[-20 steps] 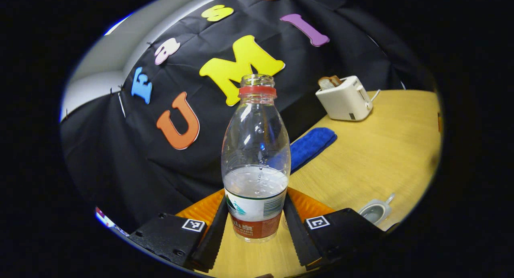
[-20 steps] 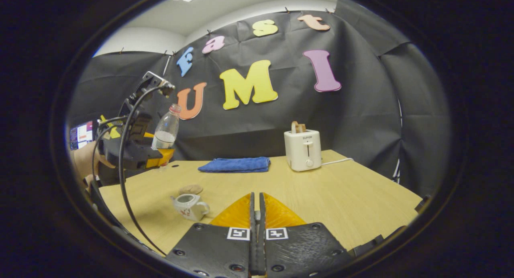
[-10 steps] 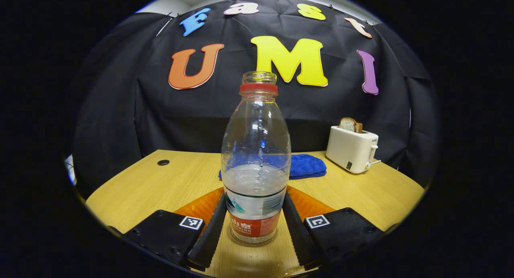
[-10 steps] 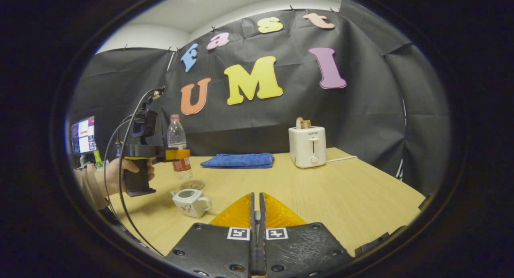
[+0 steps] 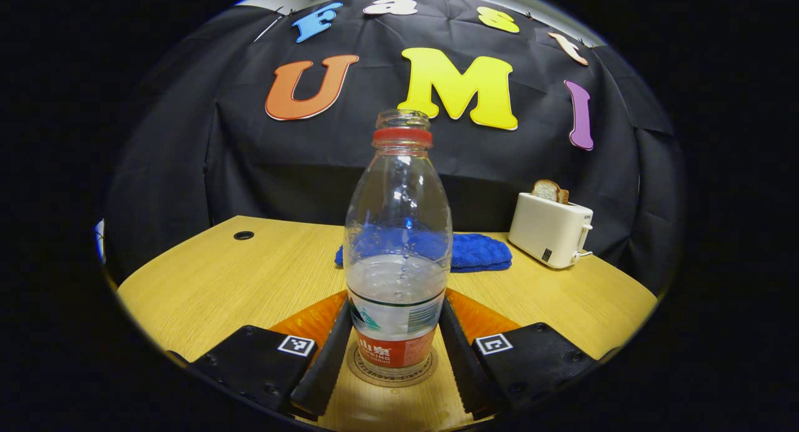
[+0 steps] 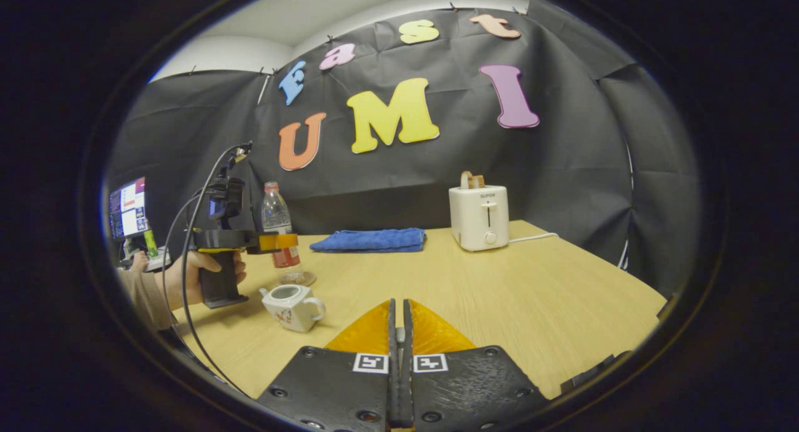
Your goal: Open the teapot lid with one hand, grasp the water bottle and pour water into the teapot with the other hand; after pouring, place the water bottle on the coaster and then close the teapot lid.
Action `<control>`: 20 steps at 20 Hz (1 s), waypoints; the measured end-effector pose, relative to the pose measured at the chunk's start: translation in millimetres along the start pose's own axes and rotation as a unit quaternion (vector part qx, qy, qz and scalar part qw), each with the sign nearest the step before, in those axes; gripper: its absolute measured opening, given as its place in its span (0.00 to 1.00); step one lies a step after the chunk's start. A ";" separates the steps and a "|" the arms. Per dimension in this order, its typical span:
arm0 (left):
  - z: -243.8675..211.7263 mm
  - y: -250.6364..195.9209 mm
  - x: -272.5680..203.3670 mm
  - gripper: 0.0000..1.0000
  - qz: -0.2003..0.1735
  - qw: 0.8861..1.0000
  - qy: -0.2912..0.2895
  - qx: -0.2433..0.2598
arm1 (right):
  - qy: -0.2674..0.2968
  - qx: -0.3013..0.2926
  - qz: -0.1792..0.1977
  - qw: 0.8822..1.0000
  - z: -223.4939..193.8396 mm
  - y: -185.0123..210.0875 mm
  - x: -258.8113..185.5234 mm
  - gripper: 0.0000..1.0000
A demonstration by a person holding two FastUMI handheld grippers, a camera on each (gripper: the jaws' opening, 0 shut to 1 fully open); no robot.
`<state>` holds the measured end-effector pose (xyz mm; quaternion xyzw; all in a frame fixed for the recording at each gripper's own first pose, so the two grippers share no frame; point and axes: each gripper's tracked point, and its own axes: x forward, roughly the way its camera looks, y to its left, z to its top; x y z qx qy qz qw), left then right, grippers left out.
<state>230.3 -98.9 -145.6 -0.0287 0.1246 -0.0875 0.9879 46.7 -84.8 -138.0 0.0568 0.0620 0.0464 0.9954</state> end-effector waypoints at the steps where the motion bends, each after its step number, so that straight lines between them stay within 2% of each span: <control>1: -1.0 -0.6 2.0 0.78 -0.002 1.000 -0.001 0.002 | 0.001 0.000 0.000 1.000 -0.2 -0.6 0.6 0.00; 6: -5.3 -2.2 6.2 0.79 0.002 1.000 0.001 0.012 | 0.006 0.003 0.001 1.000 -4.0 0.0 0.9 0.00; 10: -6.4 -7.2 3.0 0.81 -0.016 1.000 0.000 0.020 | 0.010 0.004 0.001 1.000 -6.9 1.0 2.5 0.00; 16: -12.9 -11.0 -0.8 0.82 -0.021 0.999 0.009 0.026 | 0.011 0.004 0.000 1.000 -7.0 1.3 2.0 0.00; 20: -8.2 -10.4 -10.9 0.89 -0.023 0.999 0.002 0.025 | 0.008 0.000 0.001 1.000 -5.4 1.9 0.6 0.00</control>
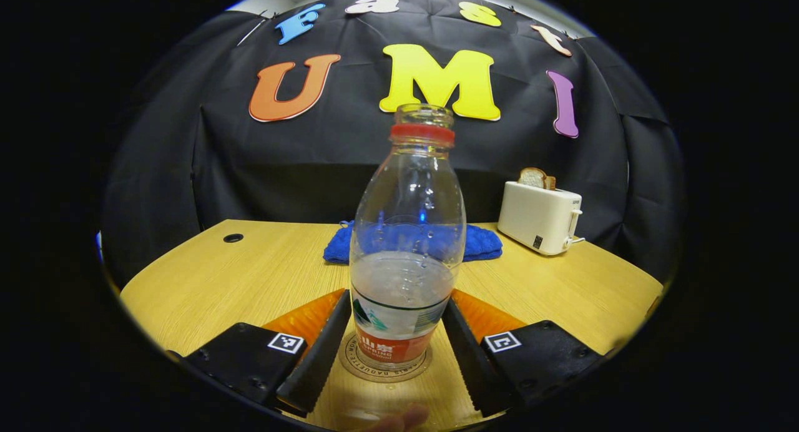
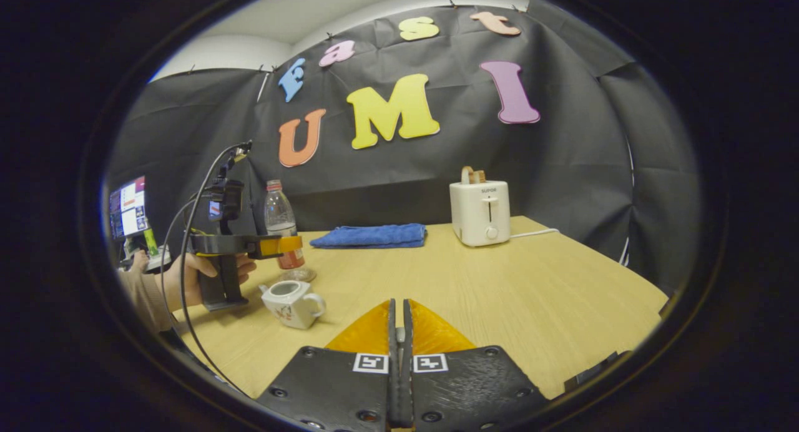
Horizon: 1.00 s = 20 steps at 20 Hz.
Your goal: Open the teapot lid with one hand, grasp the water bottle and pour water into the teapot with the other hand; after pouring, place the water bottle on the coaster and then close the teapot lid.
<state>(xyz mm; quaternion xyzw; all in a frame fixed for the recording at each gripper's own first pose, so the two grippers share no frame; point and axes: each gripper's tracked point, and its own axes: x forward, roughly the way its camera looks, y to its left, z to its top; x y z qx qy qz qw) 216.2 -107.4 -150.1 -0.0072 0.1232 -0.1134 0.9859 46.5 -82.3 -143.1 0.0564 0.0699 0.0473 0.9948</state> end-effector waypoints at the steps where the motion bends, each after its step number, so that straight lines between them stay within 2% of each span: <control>1: 2.3 0.4 -2.5 0.90 -0.003 1.000 -0.004 -0.002 | 0.000 -0.002 -0.001 1.000 0.5 0.8 0.2 0.00; 3: 7.0 -0.1 -11.0 0.91 -0.008 1.000 -0.010 -0.005 | -0.003 -0.012 -0.002 1.000 2.2 2.4 -1.2 0.00; 4: 8.6 2.6 -16.2 0.98 -0.007 1.000 -0.011 -0.007 | -0.007 -0.018 -0.004 1.000 5.4 1.8 -3.0 0.00; 5: 8.6 3.0 -22.4 0.92 -0.009 1.000 -0.013 -0.009 | -0.012 -0.022 -0.004 1.000 9.1 1.9 -5.3 0.00; 12: 4.2 12.1 -87.5 0.91 -0.019 0.999 -0.034 0.016 | -0.023 -0.041 0.007 0.999 33.3 27.4 -12.5 0.00; 20: -4.6 11.9 -172.5 0.92 0.030 0.998 -0.048 0.015 | -0.015 -0.060 0.053 0.997 41.0 92.0 4.4 0.00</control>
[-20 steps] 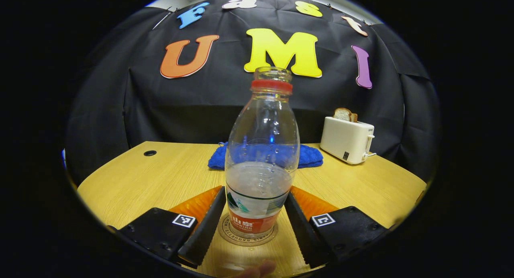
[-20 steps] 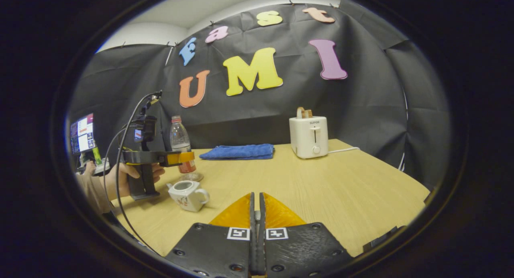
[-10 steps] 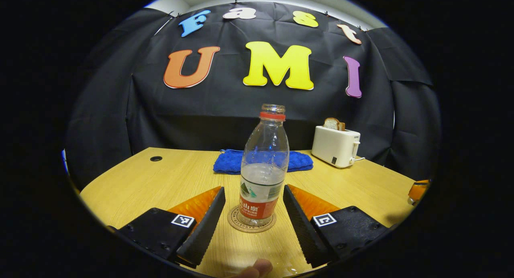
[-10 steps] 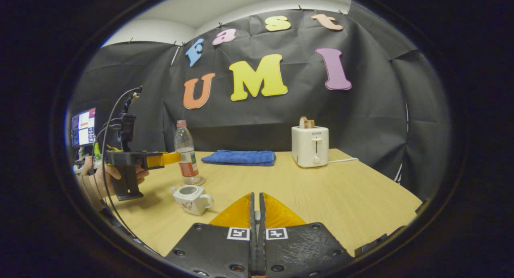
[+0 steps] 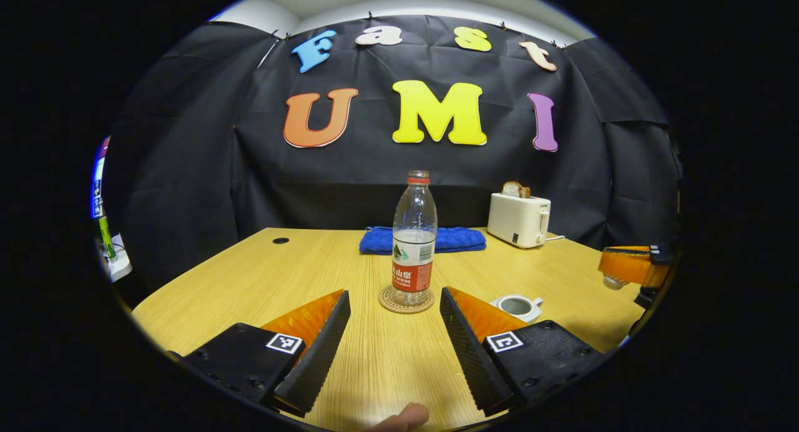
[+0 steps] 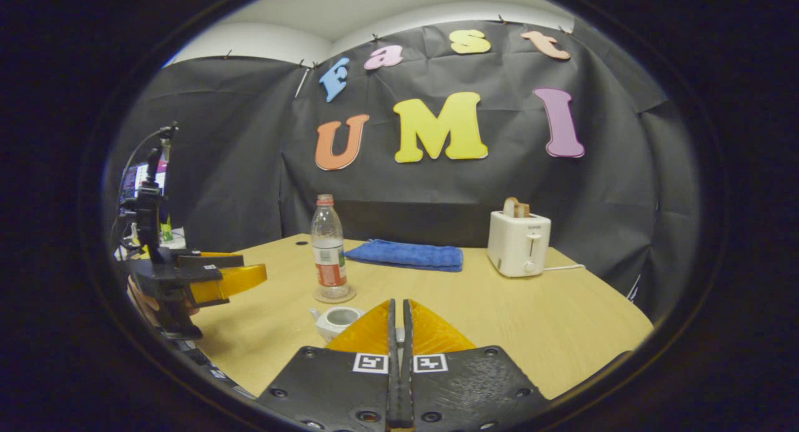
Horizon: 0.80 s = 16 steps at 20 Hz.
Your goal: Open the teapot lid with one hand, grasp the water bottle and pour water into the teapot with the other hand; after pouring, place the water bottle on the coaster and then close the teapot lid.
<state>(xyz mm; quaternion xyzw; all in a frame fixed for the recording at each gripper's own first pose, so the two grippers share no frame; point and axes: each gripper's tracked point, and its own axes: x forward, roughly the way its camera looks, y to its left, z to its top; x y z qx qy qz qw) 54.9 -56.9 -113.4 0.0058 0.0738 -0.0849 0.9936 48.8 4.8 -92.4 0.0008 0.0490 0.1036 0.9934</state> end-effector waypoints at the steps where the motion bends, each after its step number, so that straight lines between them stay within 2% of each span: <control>1: 3.7 0.9 -8.0 0.91 0.006 1.000 -0.007 0.003 | 0.002 0.004 0.007 1.000 0.4 7.1 5.2 0.00; 6: 7.8 14.0 -40.4 0.91 0.051 0.998 -0.025 0.027 | 0.019 0.030 0.030 0.999 -0.7 27.4 35.4 0.00; 12: 4.9 13.8 -49.8 0.91 0.038 0.999 -0.017 0.004 | 0.033 0.061 0.062 0.996 3.6 49.2 74.5 0.00; 16: -13.7 20.1 -54.7 0.91 0.038 0.999 0.023 0.009 | 0.046 0.057 0.052 0.996 -8.5 52.3 92.8 0.00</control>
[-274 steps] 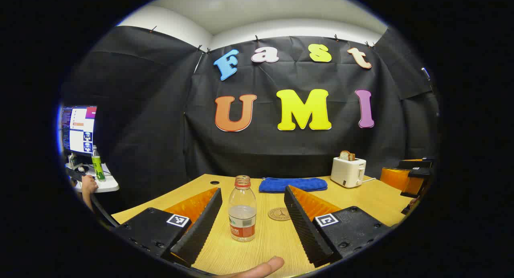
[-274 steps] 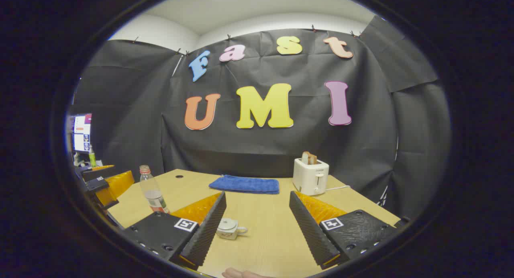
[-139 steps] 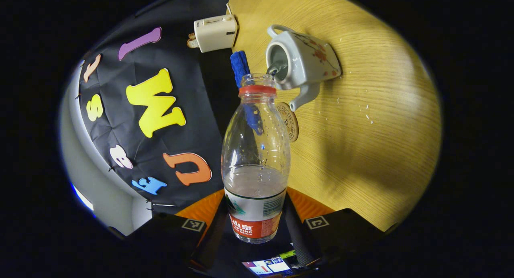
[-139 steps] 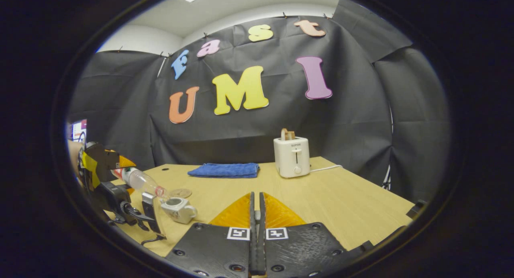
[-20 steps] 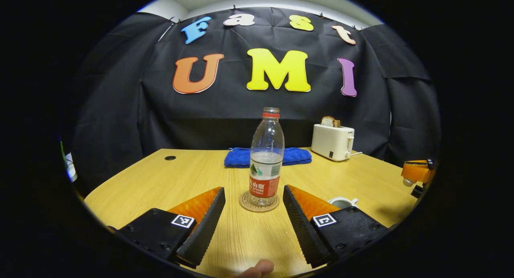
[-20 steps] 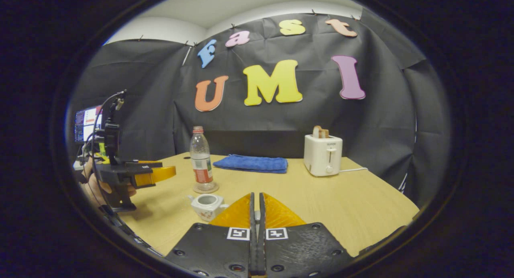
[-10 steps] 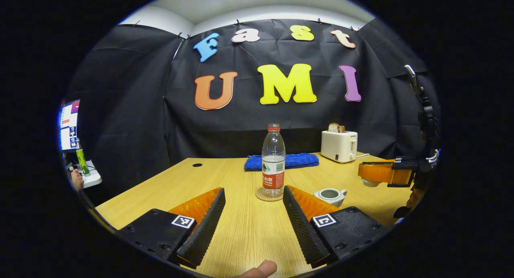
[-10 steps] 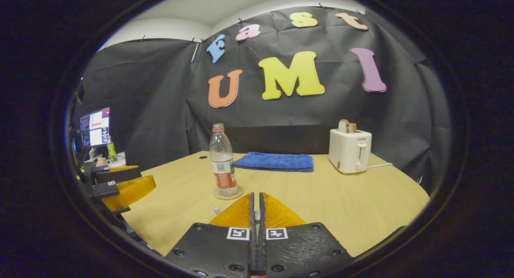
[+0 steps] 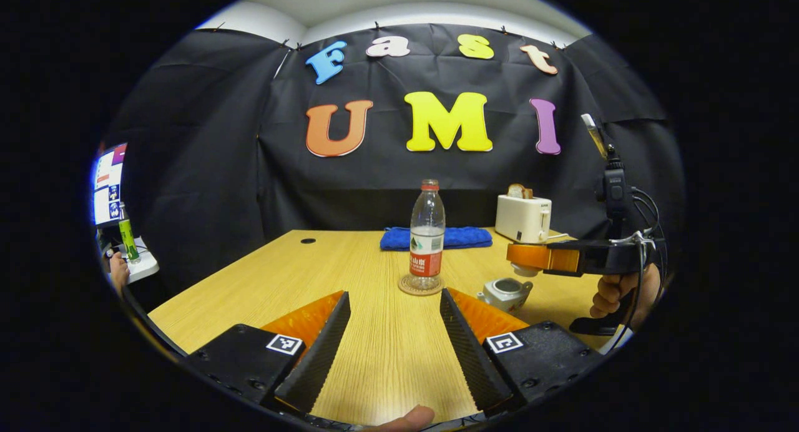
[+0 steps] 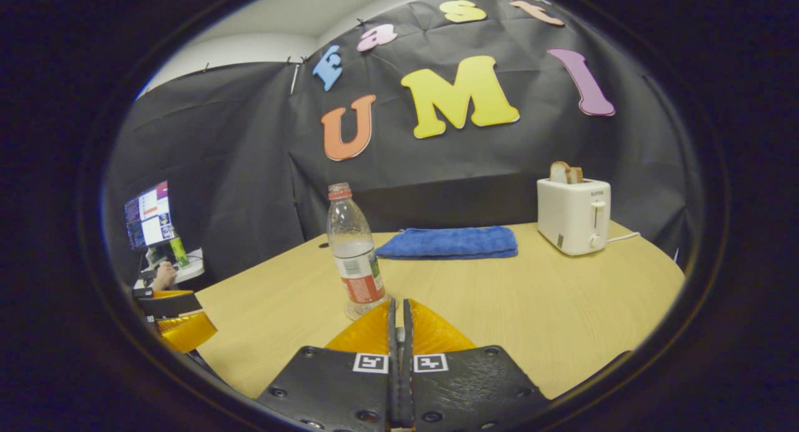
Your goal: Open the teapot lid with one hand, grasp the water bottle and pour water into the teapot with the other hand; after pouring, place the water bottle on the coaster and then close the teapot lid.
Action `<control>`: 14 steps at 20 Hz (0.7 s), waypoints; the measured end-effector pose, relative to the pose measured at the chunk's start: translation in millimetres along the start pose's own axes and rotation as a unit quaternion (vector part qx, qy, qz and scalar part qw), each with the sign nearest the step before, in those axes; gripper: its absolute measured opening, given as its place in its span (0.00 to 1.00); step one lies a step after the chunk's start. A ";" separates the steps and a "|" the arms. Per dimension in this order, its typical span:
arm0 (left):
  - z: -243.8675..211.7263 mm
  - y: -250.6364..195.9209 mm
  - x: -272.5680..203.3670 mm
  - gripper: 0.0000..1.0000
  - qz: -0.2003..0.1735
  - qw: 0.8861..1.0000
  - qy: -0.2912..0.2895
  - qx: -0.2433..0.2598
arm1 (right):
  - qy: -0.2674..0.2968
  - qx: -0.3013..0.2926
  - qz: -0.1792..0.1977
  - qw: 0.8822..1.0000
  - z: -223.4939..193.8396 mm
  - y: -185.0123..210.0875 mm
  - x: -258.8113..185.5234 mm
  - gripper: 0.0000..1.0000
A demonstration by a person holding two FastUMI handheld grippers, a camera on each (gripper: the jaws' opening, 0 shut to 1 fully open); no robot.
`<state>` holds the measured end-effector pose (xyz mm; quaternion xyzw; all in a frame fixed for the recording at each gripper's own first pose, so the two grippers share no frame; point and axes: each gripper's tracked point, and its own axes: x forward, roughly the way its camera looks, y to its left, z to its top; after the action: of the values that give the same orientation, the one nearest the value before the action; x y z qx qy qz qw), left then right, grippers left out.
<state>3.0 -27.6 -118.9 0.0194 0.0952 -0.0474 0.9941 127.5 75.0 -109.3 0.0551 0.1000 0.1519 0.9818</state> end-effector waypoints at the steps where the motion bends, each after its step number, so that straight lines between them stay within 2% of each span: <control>1: -1.2 1.7 0.1 0.92 0.002 1.000 0.003 0.003 | 0.002 -0.004 -0.001 1.000 -3.0 1.7 1.9 0.00; 14: -9.7 0.4 -1.5 0.91 -0.016 1.000 0.015 0.003 | 0.017 -0.003 0.003 1.000 -17.8 8.7 14.3 0.02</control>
<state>-0.2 -26.5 -128.1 0.0214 0.1099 -0.0638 0.9917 134.6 89.1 -128.0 0.0500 0.1157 0.1562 0.9797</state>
